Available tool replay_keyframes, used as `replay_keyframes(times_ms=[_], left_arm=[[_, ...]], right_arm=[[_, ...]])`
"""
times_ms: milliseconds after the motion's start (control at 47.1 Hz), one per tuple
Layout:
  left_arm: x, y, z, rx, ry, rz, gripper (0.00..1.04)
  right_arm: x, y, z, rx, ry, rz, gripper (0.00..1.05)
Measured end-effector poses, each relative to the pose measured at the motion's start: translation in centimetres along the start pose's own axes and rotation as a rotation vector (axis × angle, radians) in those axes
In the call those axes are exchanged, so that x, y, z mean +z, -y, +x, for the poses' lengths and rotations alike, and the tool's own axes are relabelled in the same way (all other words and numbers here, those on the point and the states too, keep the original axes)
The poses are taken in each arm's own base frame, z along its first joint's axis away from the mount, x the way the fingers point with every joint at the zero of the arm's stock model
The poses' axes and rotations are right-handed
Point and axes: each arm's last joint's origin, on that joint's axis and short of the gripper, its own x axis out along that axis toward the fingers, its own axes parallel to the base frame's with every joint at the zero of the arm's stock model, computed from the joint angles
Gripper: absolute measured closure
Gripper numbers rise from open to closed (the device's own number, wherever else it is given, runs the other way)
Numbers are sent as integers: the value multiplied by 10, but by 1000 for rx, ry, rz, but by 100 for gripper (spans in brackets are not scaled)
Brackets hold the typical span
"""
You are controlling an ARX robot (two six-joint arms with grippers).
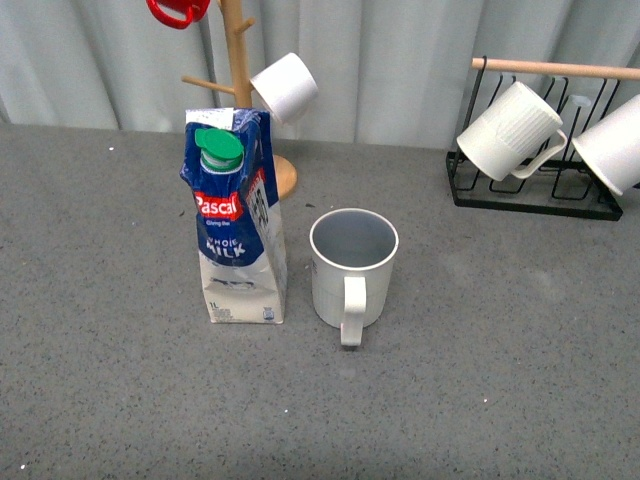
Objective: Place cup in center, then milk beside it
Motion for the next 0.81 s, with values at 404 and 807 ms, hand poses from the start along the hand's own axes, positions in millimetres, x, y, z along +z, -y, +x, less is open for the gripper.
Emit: replay_keyframes(times_ms=[404, 807], left_arm=[[0, 0, 0, 0, 0, 2, 7], [0, 0, 0, 0, 0, 2, 7]], right_arm=[[0, 0, 0, 0, 0, 0, 9], [0, 0, 0, 0, 0, 0, 9]])
